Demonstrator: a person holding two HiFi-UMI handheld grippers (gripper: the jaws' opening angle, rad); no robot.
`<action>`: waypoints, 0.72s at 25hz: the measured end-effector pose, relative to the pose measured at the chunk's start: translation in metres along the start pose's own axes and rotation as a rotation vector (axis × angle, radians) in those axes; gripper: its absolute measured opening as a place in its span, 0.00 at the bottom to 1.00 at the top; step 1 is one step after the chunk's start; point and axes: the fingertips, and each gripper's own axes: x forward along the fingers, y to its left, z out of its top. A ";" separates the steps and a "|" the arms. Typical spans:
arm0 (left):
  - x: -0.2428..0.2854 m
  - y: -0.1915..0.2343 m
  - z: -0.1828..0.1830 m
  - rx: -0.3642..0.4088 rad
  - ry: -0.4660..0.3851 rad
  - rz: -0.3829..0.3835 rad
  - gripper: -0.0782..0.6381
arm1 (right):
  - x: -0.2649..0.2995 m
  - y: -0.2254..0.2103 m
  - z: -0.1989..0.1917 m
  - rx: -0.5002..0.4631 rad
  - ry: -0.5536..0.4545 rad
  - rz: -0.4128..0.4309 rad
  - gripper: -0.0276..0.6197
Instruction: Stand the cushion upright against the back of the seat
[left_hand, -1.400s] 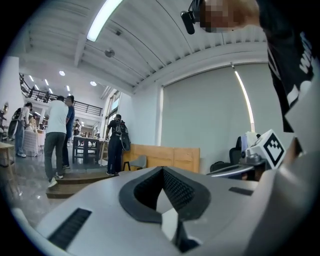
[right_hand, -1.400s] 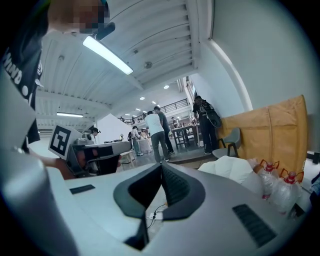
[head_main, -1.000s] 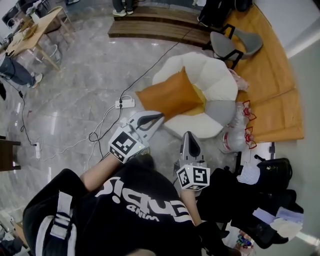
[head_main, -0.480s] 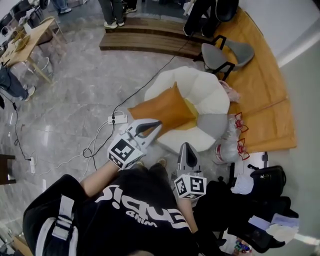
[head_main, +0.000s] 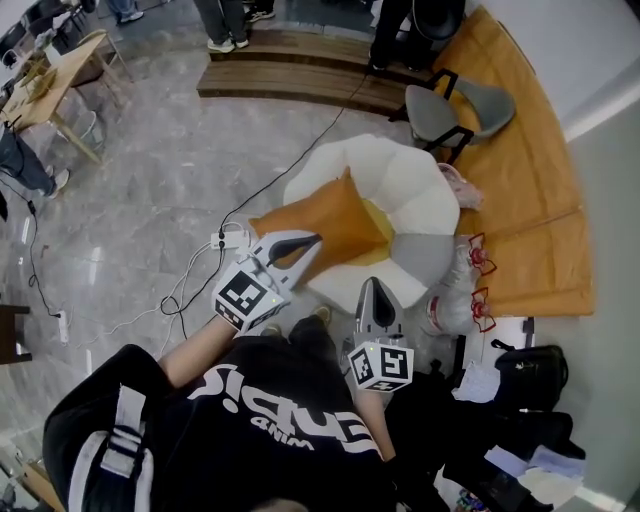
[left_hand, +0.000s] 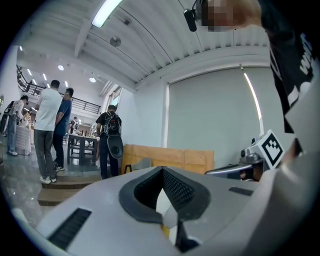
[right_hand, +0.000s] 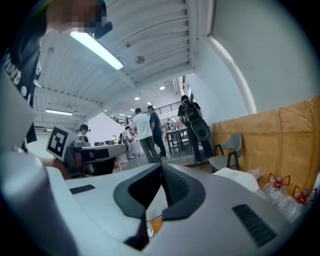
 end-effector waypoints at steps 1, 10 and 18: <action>0.010 0.003 0.001 -0.005 -0.001 0.005 0.12 | 0.005 -0.008 0.002 0.000 0.001 0.002 0.07; 0.099 0.024 0.013 0.027 -0.036 0.079 0.12 | 0.055 -0.088 0.016 0.010 0.011 0.040 0.07; 0.140 0.061 0.008 0.053 -0.030 0.109 0.12 | 0.105 -0.113 0.028 0.016 -0.004 0.061 0.07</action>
